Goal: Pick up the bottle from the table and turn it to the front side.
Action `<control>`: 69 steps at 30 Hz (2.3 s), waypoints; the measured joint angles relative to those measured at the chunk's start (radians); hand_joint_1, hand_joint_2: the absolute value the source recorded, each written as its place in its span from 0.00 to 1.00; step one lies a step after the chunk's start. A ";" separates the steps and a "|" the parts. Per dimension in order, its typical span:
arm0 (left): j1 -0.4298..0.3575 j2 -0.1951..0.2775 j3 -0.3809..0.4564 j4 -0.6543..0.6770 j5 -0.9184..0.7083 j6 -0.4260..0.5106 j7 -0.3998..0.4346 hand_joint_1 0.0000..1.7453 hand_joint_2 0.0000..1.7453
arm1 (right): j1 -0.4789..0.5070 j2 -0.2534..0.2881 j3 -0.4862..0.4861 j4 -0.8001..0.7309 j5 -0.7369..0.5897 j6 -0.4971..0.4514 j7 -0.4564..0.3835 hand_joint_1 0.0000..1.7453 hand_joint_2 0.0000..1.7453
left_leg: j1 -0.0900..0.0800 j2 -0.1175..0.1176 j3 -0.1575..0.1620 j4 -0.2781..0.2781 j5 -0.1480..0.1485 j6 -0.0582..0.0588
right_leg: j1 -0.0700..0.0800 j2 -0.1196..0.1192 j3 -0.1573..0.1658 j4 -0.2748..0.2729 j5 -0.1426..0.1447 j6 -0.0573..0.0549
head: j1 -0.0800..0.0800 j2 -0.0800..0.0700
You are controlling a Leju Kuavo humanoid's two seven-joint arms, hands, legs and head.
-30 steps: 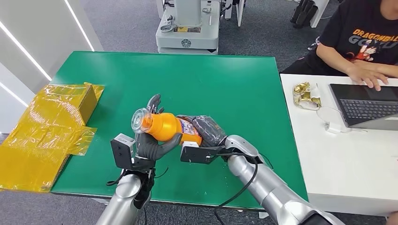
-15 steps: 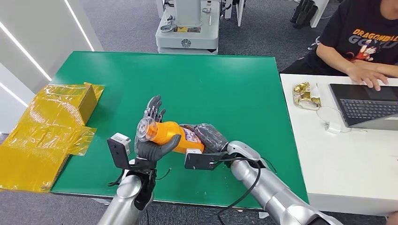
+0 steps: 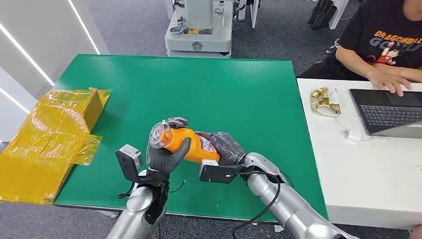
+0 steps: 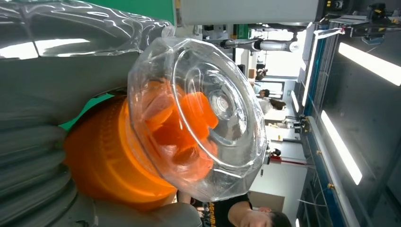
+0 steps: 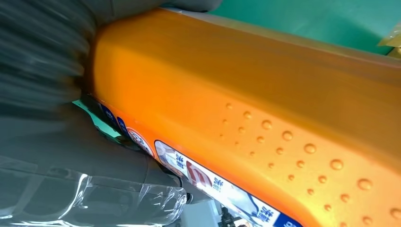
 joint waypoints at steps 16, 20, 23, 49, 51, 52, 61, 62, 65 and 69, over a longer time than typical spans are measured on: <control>-0.009 -0.010 -0.010 0.000 0.092 -0.020 0.023 1.00 1.00 | 0.058 -0.006 -0.029 -0.061 -0.025 -0.024 0.003 0.99 1.00 | 0.000 0.000 -0.001 0.000 0.000 0.000 | 0.000 0.000 0.000 0.000 0.000 0.000 | 0.000 0.000; -0.009 -0.010 -0.007 0.000 0.144 -0.013 0.028 1.00 1.00 | 0.064 -0.006 -0.034 -0.072 -0.037 -0.026 0.003 0.51 1.00 | 0.000 -0.001 -0.001 0.000 0.000 0.000 | 0.000 0.000 0.000 0.000 0.000 0.000 | 0.000 0.000; -0.009 -0.010 -0.006 0.000 0.159 -0.002 0.022 1.00 1.00 | 0.072 -0.006 -0.037 -0.083 -0.054 -0.033 0.000 0.00 1.00 | 0.000 -0.001 -0.001 0.000 0.000 0.000 | 0.000 -0.001 0.000 0.000 0.000 0.000 | 0.000 0.000; 0.029 0.039 0.068 -0.070 0.133 0.129 -0.033 1.00 1.00 | 0.342 0.001 -0.120 -0.570 -0.208 -0.283 -0.028 0.00 1.00 | 0.000 -0.001 -0.001 0.000 0.000 0.000 | 0.000 -0.001 0.000 0.000 0.000 0.000 | 0.000 0.000; 0.036 0.047 0.082 -0.098 0.108 0.137 -0.038 1.00 1.00 | 0.393 -0.001 -0.134 -0.632 -0.219 -0.334 -0.030 0.00 1.00 | 0.000 -0.001 -0.001 -0.001 0.000 0.000 | 0.000 -0.001 0.000 0.000 -0.001 0.000 | 0.000 0.000; 0.040 0.052 0.090 -0.112 0.096 0.139 -0.039 1.00 1.00 | 0.419 -0.003 -0.141 -0.661 -0.222 -0.356 -0.031 0.00 1.00 | 0.000 -0.001 -0.001 -0.001 0.000 0.000 | 0.000 -0.001 0.000 0.000 -0.001 0.000 | 0.000 0.000; 0.053 0.097 0.137 -0.212 -0.072 0.143 -0.037 1.00 1.00 | 0.596 -0.012 -0.187 -0.838 -0.232 -0.453 -0.027 0.00 1.00 | 0.000 -0.001 -0.001 -0.001 0.000 0.000 | 0.000 -0.001 0.000 0.000 -0.001 0.000 | 0.000 0.000; 0.053 0.107 0.137 -0.219 -0.131 0.144 -0.030 1.00 1.00 | 0.613 -0.012 -0.191 -0.851 -0.232 -0.458 -0.025 0.00 1.00 | 0.000 -0.001 -0.001 -0.001 0.000 0.000 | 0.000 -0.001 0.000 0.000 -0.001 0.000 | 0.000 0.000; 0.058 0.163 0.138 -0.228 -0.384 0.162 0.007 1.00 1.00 | 0.674 -0.013 -0.205 -0.888 -0.230 -0.481 -0.017 0.00 1.00 | 0.000 0.000 -0.001 -0.002 0.000 0.000 | 0.000 -0.001 0.000 0.000 -0.001 0.000 | 0.000 0.000; 0.087 0.283 0.156 -0.228 -0.594 0.207 0.026 1.00 1.00 | 0.759 -0.018 -0.227 -0.930 -0.240 -0.504 -0.016 0.00 1.00 | 0.001 0.002 -0.001 -0.003 -0.001 -0.001 | 0.000 0.002 -0.001 0.000 -0.001 -0.001 | 0.000 0.000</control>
